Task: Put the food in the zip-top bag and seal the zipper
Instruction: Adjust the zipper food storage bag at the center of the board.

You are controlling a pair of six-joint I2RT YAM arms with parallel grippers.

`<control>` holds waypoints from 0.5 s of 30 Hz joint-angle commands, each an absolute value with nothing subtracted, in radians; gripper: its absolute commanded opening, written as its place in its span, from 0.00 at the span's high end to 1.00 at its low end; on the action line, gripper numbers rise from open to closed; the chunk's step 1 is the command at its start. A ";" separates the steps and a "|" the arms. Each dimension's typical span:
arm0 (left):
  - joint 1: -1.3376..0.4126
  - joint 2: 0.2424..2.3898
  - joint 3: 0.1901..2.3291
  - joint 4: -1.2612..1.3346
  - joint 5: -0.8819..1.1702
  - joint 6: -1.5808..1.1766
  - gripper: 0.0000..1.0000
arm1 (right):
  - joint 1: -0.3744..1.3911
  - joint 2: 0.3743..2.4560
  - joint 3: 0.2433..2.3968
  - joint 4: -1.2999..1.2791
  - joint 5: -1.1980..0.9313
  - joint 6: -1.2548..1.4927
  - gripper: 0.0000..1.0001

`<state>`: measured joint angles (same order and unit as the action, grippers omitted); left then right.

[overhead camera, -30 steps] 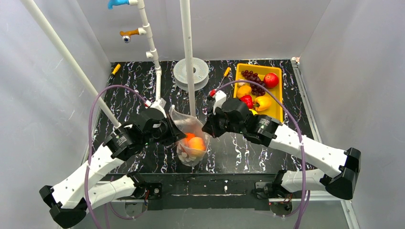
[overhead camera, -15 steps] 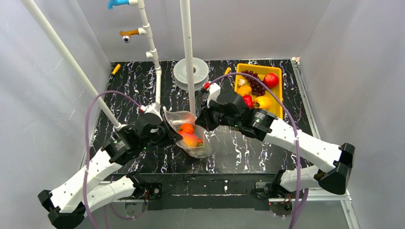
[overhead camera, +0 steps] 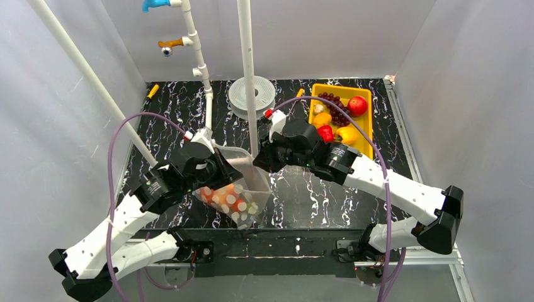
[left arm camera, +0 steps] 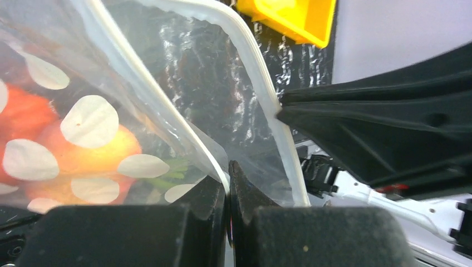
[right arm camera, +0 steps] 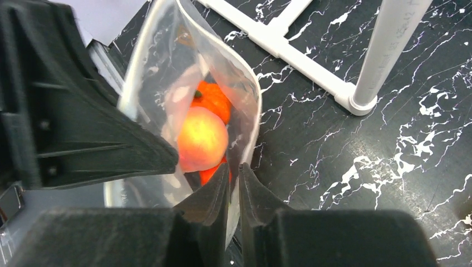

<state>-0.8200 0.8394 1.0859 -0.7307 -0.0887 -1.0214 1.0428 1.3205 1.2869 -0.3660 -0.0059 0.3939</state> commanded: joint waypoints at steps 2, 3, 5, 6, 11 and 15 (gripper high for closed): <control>-0.821 0.833 0.985 -0.713 -0.056 -1.046 1.00 | 1.043 1.302 1.316 -0.333 -0.026 0.397 0.79; -0.822 0.832 0.978 -0.714 -0.058 -1.046 1.00 | 1.043 1.299 1.313 -0.336 -0.020 0.399 0.76; -0.822 0.832 0.976 -0.720 -0.065 -1.042 1.00 | 1.043 1.287 1.309 -0.341 -0.006 0.397 0.70; -0.822 0.830 0.977 -0.722 -0.068 -1.039 1.00 | 1.044 1.279 1.311 -0.343 -0.005 0.394 0.68; -0.822 0.830 0.996 -0.736 -0.080 -1.024 1.00 | 1.043 1.216 1.340 -0.362 0.065 0.358 0.62; -0.822 0.826 1.003 -0.741 -0.085 -1.019 1.00 | 1.039 1.145 1.345 -0.372 0.139 0.330 0.56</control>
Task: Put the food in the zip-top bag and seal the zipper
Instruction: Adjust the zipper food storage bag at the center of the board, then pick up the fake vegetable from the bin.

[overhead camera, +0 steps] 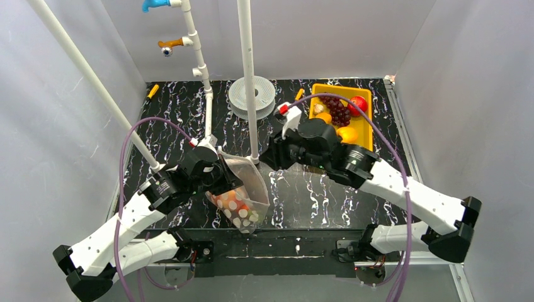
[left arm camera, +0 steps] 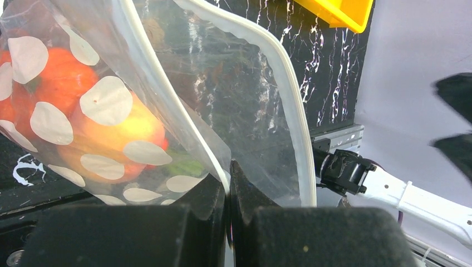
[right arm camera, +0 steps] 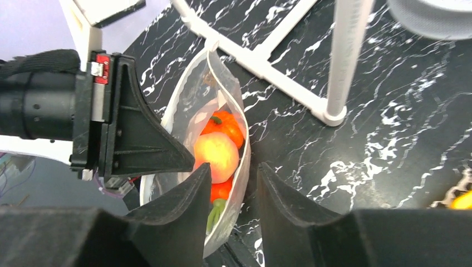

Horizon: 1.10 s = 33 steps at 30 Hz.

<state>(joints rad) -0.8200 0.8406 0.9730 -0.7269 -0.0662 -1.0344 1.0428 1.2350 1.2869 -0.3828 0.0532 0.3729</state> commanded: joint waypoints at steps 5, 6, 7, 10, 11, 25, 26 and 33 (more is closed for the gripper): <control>-0.821 0.823 0.993 -0.740 -0.086 -1.017 1.00 | 1.025 1.029 1.297 -0.341 0.262 0.289 0.43; -0.821 0.822 0.989 -0.738 -0.085 -1.018 1.00 | 1.018 1.011 1.278 -0.333 0.302 0.278 0.40; -0.822 0.822 0.989 -0.735 -0.082 -1.020 1.00 | 1.010 0.997 1.257 -0.328 0.337 0.272 0.38; -0.821 0.822 0.990 -0.735 -0.079 -1.018 1.00 | 0.928 0.973 1.185 -0.329 0.404 0.282 0.36; -0.821 0.821 0.992 -0.736 -0.080 -1.017 1.00 | 0.880 0.967 1.161 -0.337 0.391 0.302 0.36; -0.821 0.813 0.997 -0.755 -0.086 -1.016 1.00 | 0.240 1.170 1.042 -0.401 0.255 0.542 0.24; -0.821 0.813 0.998 -0.757 -0.088 -1.015 1.00 | 0.207 1.207 1.057 -0.401 0.232 0.553 0.23; -0.822 0.821 1.006 -0.769 -0.099 -1.012 1.00 | 0.032 1.446 1.137 -0.415 0.061 0.547 0.02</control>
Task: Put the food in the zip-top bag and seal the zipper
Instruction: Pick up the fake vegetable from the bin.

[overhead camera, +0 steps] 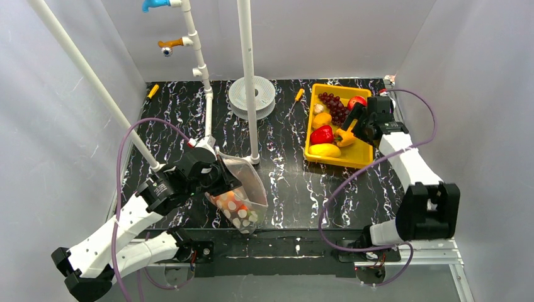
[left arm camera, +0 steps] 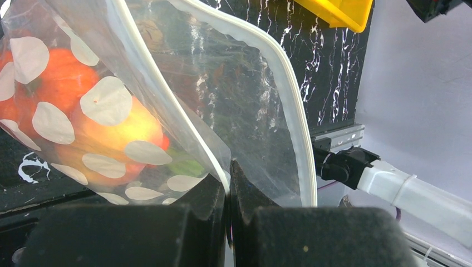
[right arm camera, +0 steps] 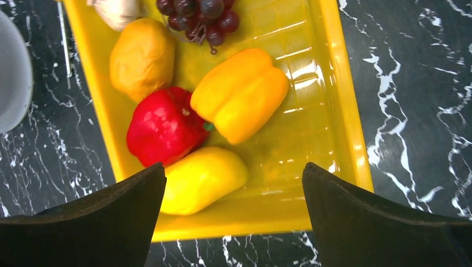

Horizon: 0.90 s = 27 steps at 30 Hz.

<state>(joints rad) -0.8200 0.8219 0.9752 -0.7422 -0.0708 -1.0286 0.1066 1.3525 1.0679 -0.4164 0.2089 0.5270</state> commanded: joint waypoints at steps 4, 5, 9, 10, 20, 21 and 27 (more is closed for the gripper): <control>-0.821 0.836 1.008 -0.764 -0.099 -1.006 1.00 | -0.036 1.542 1.147 -0.354 -0.086 0.491 0.02; -0.821 0.842 1.010 -0.763 -0.097 -1.004 1.00 | -0.044 1.568 1.160 -0.355 -0.108 0.476 0.02; -0.822 0.874 1.028 -0.758 -0.094 -0.992 1.00 | -0.070 1.653 1.208 -0.368 -0.166 0.473 0.02; -0.820 0.880 1.031 -0.754 -0.094 -0.991 1.00 | -0.072 1.665 1.208 -0.359 -0.182 0.479 0.02; -0.822 0.902 1.041 -0.742 -0.083 -0.990 1.00 | -0.072 1.736 1.206 -0.297 -0.188 0.731 0.02; -0.821 0.901 1.041 -0.744 -0.083 -0.989 1.00 | -0.071 1.742 1.210 -0.305 -0.172 0.756 0.02; -0.821 0.895 1.040 -0.752 -0.087 -0.985 1.00 | -0.070 1.774 1.241 -0.381 -0.056 0.839 0.02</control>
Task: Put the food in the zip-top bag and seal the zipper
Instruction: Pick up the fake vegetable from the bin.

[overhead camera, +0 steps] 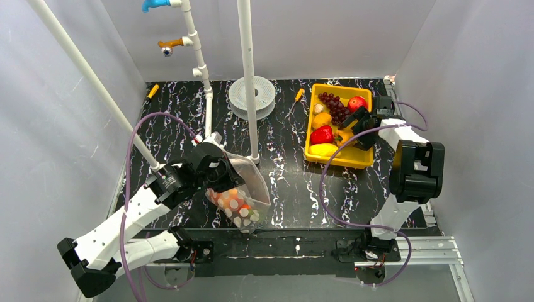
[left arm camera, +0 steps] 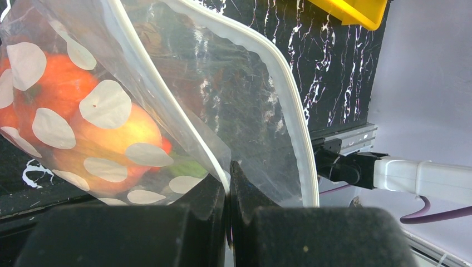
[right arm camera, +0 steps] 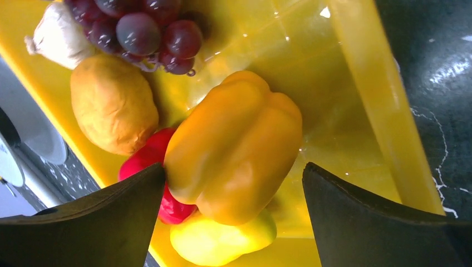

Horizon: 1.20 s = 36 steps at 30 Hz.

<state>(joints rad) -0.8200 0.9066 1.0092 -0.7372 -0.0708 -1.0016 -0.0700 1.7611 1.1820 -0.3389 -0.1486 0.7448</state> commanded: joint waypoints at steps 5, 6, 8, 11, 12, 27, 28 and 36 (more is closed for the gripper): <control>-0.821 0.882 1.030 -0.746 -0.091 -0.988 1.00 | -0.054 1.795 1.267 -0.402 -0.031 0.837 0.02; -0.821 0.880 1.030 -0.746 -0.089 -0.990 1.00 | -0.049 1.797 1.269 -0.402 -0.027 0.835 0.02; -0.822 0.875 1.029 -0.747 -0.088 -0.989 1.00 | -0.038 1.797 1.270 -0.396 -0.008 0.837 0.02; -0.821 0.871 1.033 -0.758 -0.095 -0.985 1.00 | -0.032 1.809 1.276 -0.405 0.032 0.845 0.03; -0.822 0.869 1.035 -0.763 -0.095 -0.985 1.00 | -0.032 1.812 1.272 -0.402 0.034 0.846 0.05; -0.821 0.842 1.031 -0.774 -0.104 -1.003 1.00 | -0.014 1.722 1.263 -0.382 0.024 0.766 0.57; -0.822 0.843 1.033 -0.775 -0.101 -1.002 1.00 | -0.009 1.697 1.255 -0.381 0.030 0.753 0.59; -0.821 0.853 1.027 -0.766 -0.089 -0.997 1.00 | 0.032 1.474 1.150 -0.305 -0.010 0.617 0.72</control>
<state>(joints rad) -0.8200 0.8604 1.0092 -0.7662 -0.0864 -0.9993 0.0093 1.5955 1.1896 -0.3817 0.0235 0.7193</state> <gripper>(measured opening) 0.007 0.775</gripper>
